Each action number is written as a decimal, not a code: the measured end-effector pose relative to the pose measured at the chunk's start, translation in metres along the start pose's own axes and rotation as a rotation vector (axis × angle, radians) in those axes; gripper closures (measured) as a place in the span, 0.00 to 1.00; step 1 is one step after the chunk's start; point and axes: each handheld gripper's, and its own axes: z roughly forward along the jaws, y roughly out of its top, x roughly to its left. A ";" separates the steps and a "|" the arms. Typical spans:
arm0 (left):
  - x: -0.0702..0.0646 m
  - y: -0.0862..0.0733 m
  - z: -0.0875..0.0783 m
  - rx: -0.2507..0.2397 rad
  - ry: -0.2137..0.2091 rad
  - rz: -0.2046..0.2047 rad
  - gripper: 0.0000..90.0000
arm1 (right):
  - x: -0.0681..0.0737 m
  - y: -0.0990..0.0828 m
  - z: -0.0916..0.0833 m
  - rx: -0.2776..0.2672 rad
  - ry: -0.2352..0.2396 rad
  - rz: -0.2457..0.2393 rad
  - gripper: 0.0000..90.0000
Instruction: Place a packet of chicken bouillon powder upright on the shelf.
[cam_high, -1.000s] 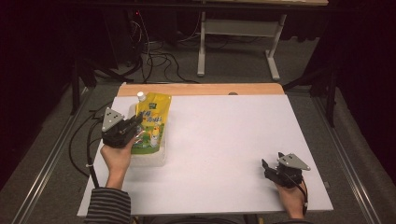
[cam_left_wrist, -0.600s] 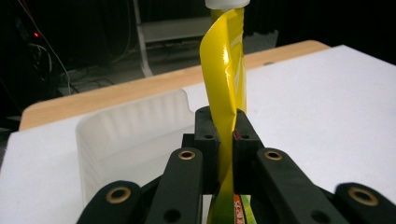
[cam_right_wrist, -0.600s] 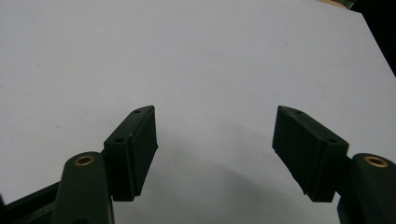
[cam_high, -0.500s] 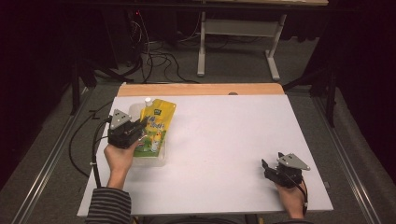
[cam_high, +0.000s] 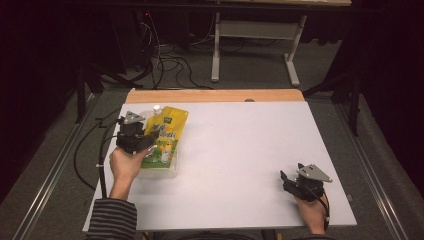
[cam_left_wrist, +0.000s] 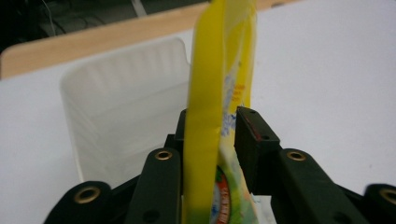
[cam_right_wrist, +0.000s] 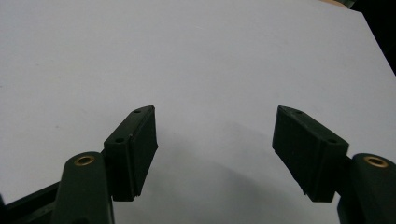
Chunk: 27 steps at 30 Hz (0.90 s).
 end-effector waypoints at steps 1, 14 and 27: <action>-0.001 0.000 0.001 0.012 0.016 -0.003 0.77 | 0.000 0.000 0.000 0.002 0.004 -0.001 0.35; -0.008 -0.005 -0.008 -0.071 -0.007 0.061 1.00 | 0.000 0.000 0.000 0.003 0.000 -0.010 0.35; -0.008 -0.029 -0.007 -0.209 0.010 0.074 0.99 | 0.000 0.000 0.000 -0.001 0.002 -0.007 0.35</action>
